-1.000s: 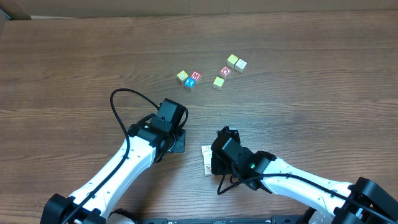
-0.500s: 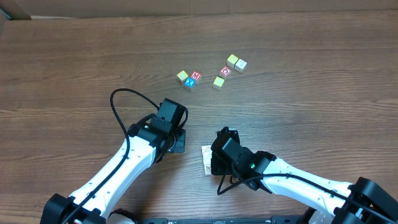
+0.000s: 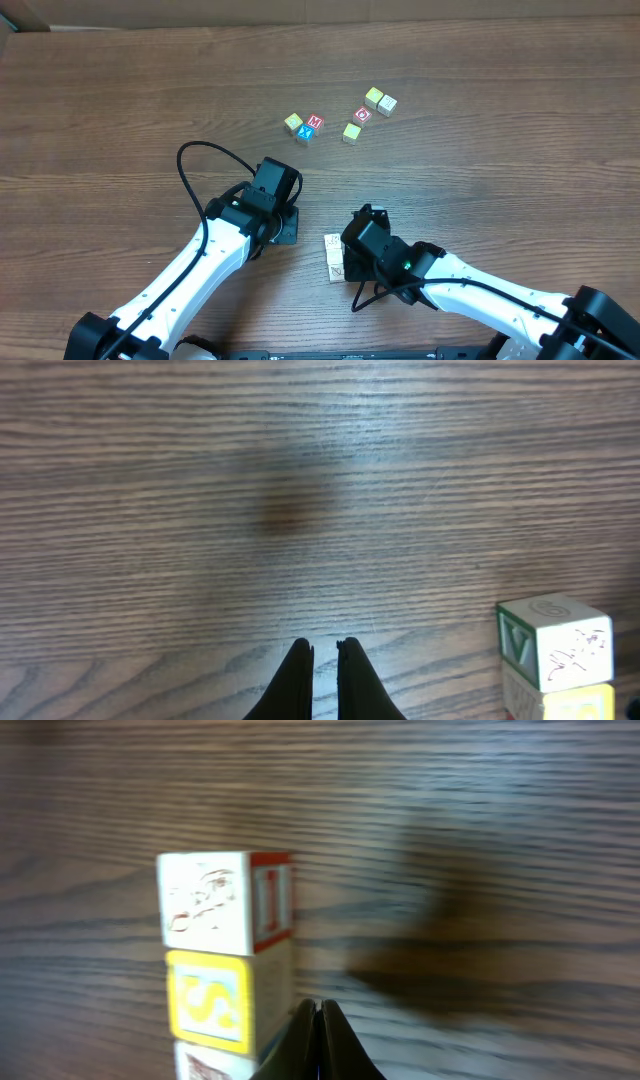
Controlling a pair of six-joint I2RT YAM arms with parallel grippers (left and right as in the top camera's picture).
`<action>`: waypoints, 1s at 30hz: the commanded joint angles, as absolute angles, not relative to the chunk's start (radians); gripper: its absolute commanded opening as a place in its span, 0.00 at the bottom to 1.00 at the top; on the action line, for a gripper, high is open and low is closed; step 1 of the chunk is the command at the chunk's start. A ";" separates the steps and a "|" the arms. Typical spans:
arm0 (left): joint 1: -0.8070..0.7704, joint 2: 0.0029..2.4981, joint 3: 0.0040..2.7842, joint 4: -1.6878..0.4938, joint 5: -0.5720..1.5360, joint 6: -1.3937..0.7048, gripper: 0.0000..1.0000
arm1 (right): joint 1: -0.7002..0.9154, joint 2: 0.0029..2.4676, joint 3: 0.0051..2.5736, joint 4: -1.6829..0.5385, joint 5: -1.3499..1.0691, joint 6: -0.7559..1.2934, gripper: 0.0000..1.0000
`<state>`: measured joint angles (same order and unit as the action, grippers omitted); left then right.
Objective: Flip 3 blocks
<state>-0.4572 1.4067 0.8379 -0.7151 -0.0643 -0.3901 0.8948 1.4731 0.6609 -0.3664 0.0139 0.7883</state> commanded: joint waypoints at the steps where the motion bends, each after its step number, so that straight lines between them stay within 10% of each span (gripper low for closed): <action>1: -0.452 1.362 0.914 -0.733 -0.083 -0.381 0.04 | 0.863 1.423 0.724 -0.407 0.054 0.744 0.04; 23: -0.452 0.846 1.179 -1.104 -0.132 -0.382 0.04 | 0.678 1.346 1.276 -1.303 0.150 0.710 0.19; 30: -0.452 0.603 1.251 -1.312 -0.160 -0.374 0.04 | 0.678 1.346 1.531 -1.492 0.151 0.709 0.57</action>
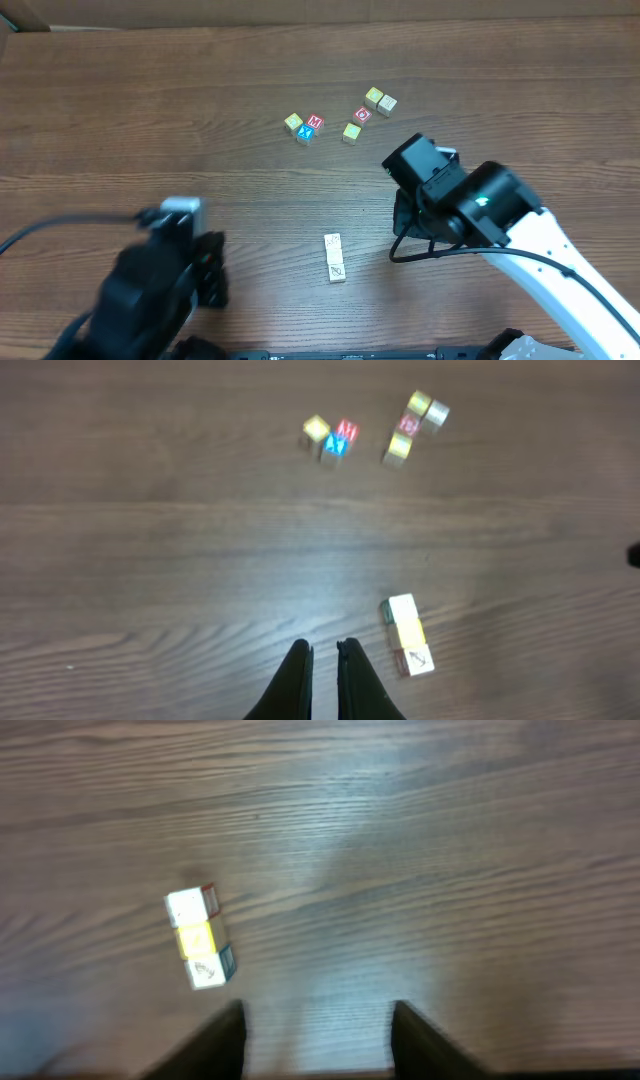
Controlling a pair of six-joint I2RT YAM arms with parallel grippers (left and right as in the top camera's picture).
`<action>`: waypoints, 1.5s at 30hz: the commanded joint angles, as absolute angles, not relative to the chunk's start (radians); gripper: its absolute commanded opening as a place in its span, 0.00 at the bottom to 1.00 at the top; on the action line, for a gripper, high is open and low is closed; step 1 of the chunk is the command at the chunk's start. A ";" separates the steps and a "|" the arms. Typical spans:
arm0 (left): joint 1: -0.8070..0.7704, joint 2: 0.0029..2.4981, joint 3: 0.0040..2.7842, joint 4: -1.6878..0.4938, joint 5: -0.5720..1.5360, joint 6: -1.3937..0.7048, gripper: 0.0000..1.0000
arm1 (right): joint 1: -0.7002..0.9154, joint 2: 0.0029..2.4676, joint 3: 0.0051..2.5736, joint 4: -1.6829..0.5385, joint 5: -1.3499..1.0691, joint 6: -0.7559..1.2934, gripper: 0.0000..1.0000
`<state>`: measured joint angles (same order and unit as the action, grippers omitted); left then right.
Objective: Flip 3 blocks
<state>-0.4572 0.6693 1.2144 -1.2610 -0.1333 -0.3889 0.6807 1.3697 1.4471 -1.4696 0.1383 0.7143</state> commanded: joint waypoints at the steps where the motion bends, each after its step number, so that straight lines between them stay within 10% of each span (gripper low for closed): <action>1: -0.452 0.574 1.261 -1.351 -0.160 -0.374 0.04 | 0.678 1.346 1.560 -1.510 0.151 0.709 0.63; 6: -0.452 0.475 1.272 -1.494 -0.170 -0.373 0.04 | 0.678 1.345 1.641 -1.547 0.165 0.706 0.98; 10: -0.452 0.459 1.272 -1.530 -0.178 -0.370 0.13 | 0.678 1.346 1.641 -1.547 0.165 0.706 1.00; 11: -0.452 0.459 1.271 -1.532 -0.183 -0.370 0.36 | 0.678 1.346 1.641 -1.547 0.165 0.706 1.00; 12: -0.452 0.459 1.270 -1.534 -0.183 -0.370 0.99 | 0.678 1.346 1.641 -1.547 0.165 0.706 1.00; 45: -0.452 0.460 1.270 -1.534 -0.183 -0.370 1.00 | 0.678 1.346 1.641 -1.547 0.164 0.706 1.00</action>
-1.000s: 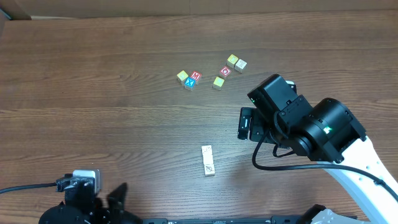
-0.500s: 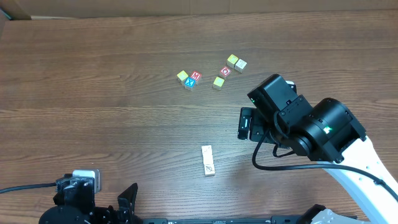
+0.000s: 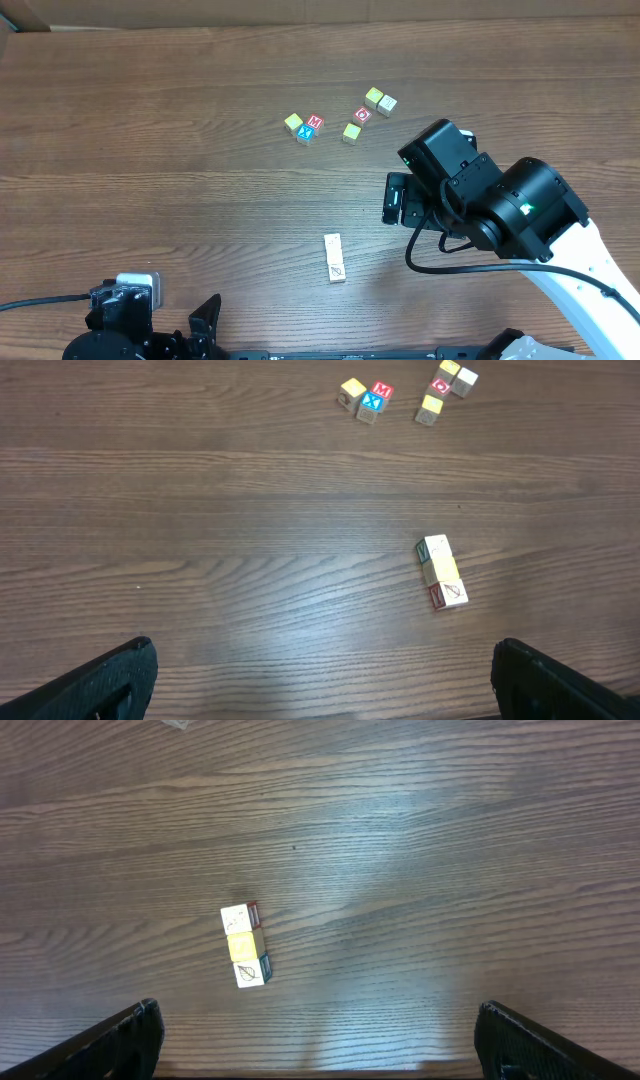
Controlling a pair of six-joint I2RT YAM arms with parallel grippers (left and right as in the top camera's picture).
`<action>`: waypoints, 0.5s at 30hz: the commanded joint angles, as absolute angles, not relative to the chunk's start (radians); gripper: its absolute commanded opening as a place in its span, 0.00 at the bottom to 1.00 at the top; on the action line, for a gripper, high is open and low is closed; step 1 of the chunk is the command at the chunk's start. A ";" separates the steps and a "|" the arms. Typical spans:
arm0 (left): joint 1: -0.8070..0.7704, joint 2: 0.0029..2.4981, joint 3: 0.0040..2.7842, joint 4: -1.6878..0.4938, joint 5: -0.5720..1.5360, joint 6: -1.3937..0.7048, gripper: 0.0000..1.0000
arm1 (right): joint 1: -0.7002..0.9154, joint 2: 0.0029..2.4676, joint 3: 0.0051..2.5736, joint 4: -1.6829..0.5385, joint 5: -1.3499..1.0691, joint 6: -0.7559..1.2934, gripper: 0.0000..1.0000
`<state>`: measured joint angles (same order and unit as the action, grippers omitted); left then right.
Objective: Flip 3 blocks
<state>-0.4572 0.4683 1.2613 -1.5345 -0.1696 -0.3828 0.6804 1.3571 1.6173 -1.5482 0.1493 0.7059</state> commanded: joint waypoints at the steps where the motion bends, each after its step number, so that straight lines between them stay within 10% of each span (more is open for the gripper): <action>1: -0.452 0.460 1.270 -1.534 -0.183 -0.370 1.00 | 0.678 1.346 1.641 -1.547 0.164 0.706 1.00; 15: -0.452 0.460 1.270 -1.534 -0.183 -0.370 1.00 | 0.678 1.176 1.613 -1.183 0.234 0.480 1.00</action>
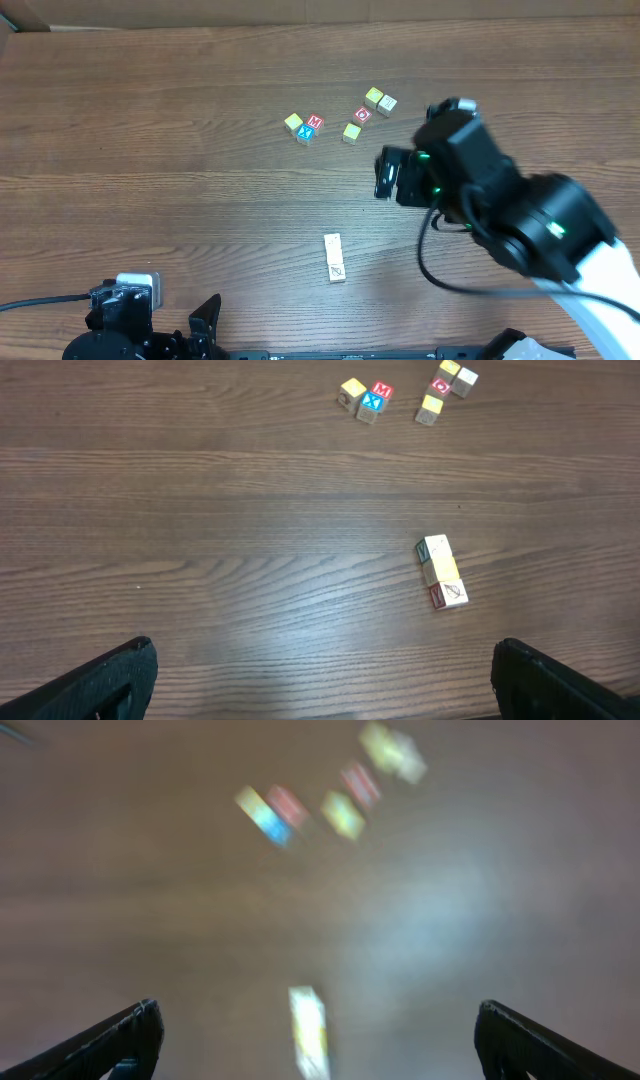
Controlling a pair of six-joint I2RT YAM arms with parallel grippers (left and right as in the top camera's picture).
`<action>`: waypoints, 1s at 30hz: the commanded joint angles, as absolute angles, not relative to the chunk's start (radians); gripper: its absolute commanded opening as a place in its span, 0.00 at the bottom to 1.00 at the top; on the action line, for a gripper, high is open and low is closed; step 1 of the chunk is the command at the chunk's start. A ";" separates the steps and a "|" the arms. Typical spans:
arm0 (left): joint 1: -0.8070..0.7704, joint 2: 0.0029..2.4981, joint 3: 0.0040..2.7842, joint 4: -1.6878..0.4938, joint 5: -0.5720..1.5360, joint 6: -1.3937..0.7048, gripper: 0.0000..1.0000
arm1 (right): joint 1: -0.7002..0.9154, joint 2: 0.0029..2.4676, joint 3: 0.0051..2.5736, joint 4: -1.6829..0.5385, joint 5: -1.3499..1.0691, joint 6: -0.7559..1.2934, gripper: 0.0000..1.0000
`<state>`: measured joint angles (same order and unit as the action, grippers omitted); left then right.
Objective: Flip 3 blocks
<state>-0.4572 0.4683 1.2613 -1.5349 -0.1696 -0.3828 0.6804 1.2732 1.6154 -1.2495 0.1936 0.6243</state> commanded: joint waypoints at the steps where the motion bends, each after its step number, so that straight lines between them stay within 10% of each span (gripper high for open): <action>1: -0.452 0.460 1.270 -1.534 -0.183 -0.370 1.00 | 0.678 1.145 1.596 -1.127 0.236 0.428 1.00; 30: -0.452 0.460 1.270 -1.534 -0.183 -0.370 1.00 | 0.214 0.007 0.261 -0.297 0.084 0.314 1.00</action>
<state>-0.4572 0.4683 1.2613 -1.5349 -0.1696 -0.3828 0.2272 0.0402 0.3065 -0.3248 0.1146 0.3279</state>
